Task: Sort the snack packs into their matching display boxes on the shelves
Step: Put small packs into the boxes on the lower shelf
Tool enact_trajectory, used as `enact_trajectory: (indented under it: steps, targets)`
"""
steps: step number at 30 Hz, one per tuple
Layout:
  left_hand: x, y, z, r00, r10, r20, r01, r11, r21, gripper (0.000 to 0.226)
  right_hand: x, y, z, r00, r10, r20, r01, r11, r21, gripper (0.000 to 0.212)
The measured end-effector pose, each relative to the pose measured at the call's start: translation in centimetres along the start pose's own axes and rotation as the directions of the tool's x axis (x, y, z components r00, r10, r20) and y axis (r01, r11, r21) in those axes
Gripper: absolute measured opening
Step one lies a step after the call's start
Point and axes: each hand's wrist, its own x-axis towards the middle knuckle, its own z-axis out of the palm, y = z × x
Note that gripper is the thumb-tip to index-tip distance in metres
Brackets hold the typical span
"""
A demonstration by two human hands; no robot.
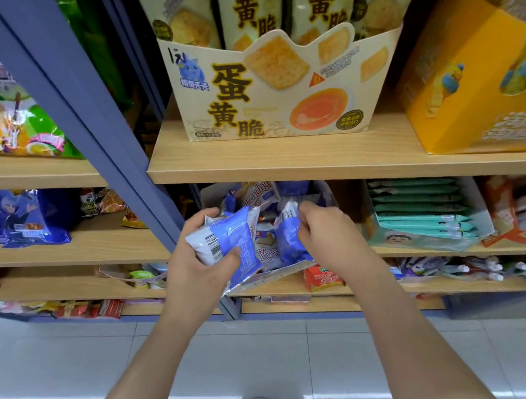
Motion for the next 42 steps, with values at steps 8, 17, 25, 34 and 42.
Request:
enact_trajectory:
  steps: [8, 17, 25, 34, 42]
  targets:
    - [1.5, -1.5, 3.4, 0.991, 0.007, -0.132, -0.016, 0.997, -0.07, 0.049, 0.7, -0.1, 3.0, 0.954, 0.103, -0.281, -0.105, 0.994, 0.009, 0.032]
    - [1.6, -3.6, 6.9, 0.958, 0.281, 0.05, -0.279, 0.885, 0.373, 0.047, -2.8, -3.7, 4.1, 0.953, 0.201, 0.228, -0.3, 0.503, 0.81, 0.076]
    - [3.8, -4.6, 3.0, 0.917, -0.129, 0.377, 0.071, 0.984, 0.164, 0.058, -2.5, -2.0, 3.5, 0.996, 0.078, 0.037, -0.085, 0.827, 0.556, 0.081]
    - [3.4, -4.1, 3.5, 0.946, -0.038, 0.323, -0.137, 0.855, 0.501, 0.054, -1.7, -0.3, 1.6, 1.0, 0.016, -0.007, -0.013, 0.949, 0.316, 0.052]
    - [1.3, -4.0, 2.3, 0.981, 0.057, 0.185, -0.151, 0.823, 0.547, 0.049, -4.0, 3.0, 4.1, 0.774, 0.632, 0.038, -0.397, 0.437, 0.807, 0.064]
